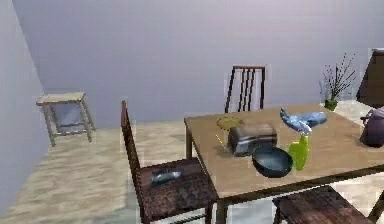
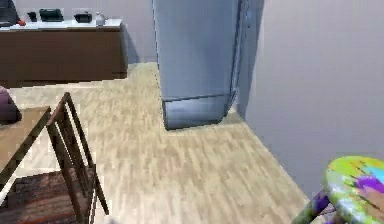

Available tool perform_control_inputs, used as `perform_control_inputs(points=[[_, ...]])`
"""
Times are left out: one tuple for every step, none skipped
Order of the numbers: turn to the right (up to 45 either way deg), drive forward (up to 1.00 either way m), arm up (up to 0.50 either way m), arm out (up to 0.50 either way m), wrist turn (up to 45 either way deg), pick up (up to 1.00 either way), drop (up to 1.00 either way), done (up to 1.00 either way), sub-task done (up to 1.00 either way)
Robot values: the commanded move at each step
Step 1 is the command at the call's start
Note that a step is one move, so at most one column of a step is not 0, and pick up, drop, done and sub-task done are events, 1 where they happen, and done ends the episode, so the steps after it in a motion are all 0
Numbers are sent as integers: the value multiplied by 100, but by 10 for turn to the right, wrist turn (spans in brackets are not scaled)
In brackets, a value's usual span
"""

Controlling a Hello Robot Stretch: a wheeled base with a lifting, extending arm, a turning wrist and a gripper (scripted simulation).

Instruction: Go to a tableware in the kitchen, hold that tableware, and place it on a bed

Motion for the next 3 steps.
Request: perform_control_inputs(points=[[-450, 0, 0, 0, 0, 0, 0, 0, 0], [-180, 0, 0, 0, 0, 0, 0, 0, 0], [0, 0, 50, 0, 0, 0, 0, 0, 0]])
